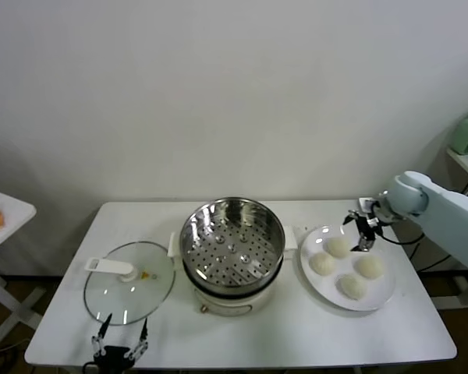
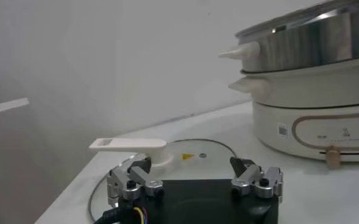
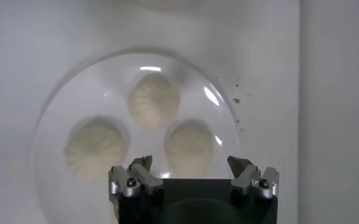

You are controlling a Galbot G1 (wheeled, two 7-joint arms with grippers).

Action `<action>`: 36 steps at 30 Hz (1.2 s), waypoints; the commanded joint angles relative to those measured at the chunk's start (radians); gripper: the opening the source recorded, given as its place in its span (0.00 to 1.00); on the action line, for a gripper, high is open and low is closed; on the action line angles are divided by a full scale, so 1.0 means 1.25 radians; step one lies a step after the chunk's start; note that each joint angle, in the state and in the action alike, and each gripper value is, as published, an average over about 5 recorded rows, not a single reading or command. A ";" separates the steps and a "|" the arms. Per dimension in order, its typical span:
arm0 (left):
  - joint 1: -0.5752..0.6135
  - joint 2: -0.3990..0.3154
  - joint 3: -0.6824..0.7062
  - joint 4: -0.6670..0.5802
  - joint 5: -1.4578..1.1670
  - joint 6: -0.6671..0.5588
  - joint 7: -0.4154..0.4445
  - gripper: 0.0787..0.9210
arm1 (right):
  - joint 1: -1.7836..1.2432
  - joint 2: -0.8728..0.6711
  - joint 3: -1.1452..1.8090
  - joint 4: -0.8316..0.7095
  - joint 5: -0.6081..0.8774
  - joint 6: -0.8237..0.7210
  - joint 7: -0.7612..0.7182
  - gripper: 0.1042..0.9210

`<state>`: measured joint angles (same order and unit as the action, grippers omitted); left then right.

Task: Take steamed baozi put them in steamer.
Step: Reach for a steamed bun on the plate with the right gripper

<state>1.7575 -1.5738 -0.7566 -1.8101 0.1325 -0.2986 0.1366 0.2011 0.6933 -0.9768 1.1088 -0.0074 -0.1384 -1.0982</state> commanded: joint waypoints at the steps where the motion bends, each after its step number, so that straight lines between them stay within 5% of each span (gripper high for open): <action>1: 0.000 -0.001 -0.003 0.006 0.005 -0.004 0.000 0.88 | 0.055 0.089 -0.073 -0.153 -0.009 0.042 -0.058 0.88; 36: -0.003 0.002 -0.024 0.037 0.007 -0.015 0.001 0.88 | -0.100 0.274 0.151 -0.436 -0.168 0.138 -0.071 0.88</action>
<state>1.7529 -1.5735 -0.7860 -1.7651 0.1426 -0.3176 0.1383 0.0856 1.0117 -0.8151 0.6167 -0.1925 0.0171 -1.1838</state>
